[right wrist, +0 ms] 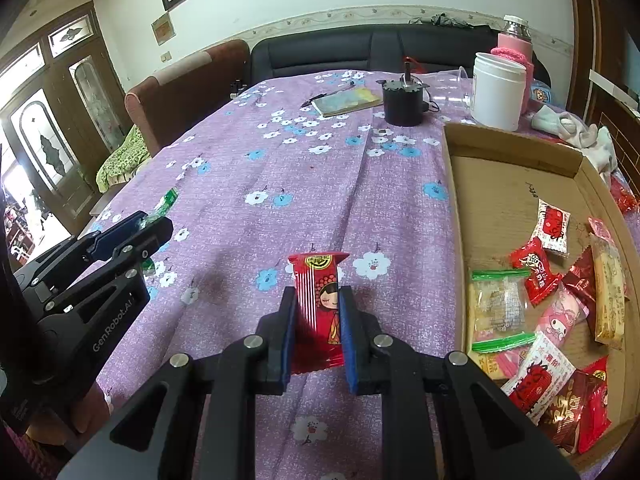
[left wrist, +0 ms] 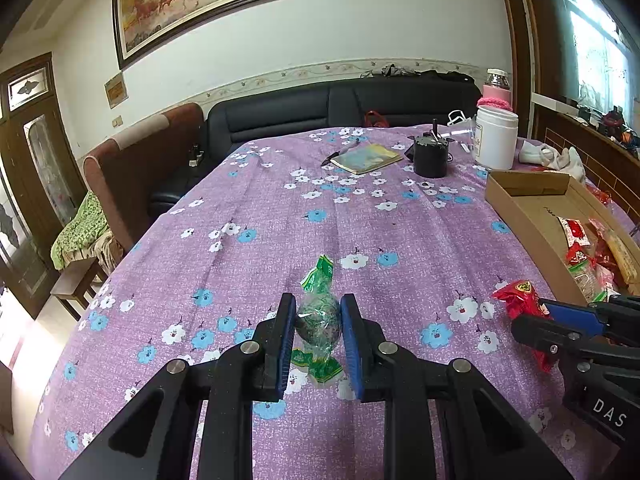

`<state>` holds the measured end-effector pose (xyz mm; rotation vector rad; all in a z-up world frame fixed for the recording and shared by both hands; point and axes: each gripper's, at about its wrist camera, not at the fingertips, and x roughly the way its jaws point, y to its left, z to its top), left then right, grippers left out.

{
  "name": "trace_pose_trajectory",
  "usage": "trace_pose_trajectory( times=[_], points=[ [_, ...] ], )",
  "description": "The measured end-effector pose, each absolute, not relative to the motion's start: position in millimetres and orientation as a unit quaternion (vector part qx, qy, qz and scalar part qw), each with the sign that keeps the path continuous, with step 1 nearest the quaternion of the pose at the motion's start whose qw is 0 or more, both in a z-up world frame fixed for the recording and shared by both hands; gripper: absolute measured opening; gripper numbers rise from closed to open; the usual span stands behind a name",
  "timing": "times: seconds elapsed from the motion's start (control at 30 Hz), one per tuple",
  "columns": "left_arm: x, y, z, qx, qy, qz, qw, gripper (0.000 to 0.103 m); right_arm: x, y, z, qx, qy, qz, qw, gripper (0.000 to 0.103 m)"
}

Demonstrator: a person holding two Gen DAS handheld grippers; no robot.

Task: Organize snacks
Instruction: 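Hold the green candy and red snack bar above the table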

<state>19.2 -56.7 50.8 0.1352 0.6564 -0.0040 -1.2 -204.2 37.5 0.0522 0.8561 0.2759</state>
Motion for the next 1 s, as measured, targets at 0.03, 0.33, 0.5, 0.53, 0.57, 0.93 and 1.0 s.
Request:
trace_pose_trajectory(
  times=[0.03,0.33,0.5,0.53,0.57,0.93,1.0],
  points=[
    [19.1,-56.8,50.7,0.067,0.323,-0.002,0.944,0.024,-0.9,-204.8,37.5,0.025,0.414,0.133,0.900,0.019],
    [18.1,-57.2,51.4,0.070,0.320,-0.001,0.945,0.024,-0.5,-205.4,37.2,0.026,0.413,0.132,0.901,0.019],
    [17.2,-56.9,51.0,0.072,0.318,0.001,0.945,0.024,-0.2,-206.9,37.6,0.027,0.411,0.131,0.902,0.019],
    [17.4,-56.7,51.1,0.072,0.318,0.001,0.945,0.024,-0.4,-207.2,37.7,0.028,0.411,0.131,0.902,0.019],
    [17.3,-56.5,51.1,0.072,0.317,0.001,0.946,0.024,-0.6,-207.2,38.0,0.028,0.411,0.130,0.902,0.019],
    [16.7,-57.2,51.5,0.075,0.313,0.004,0.947,0.024,-1.7,-207.4,39.7,0.028,0.408,0.130,0.903,0.019],
    [16.7,-57.3,51.6,0.075,0.312,0.004,0.947,0.024,-1.7,-207.5,39.7,0.029,0.408,0.129,0.903,0.019]
  ],
)
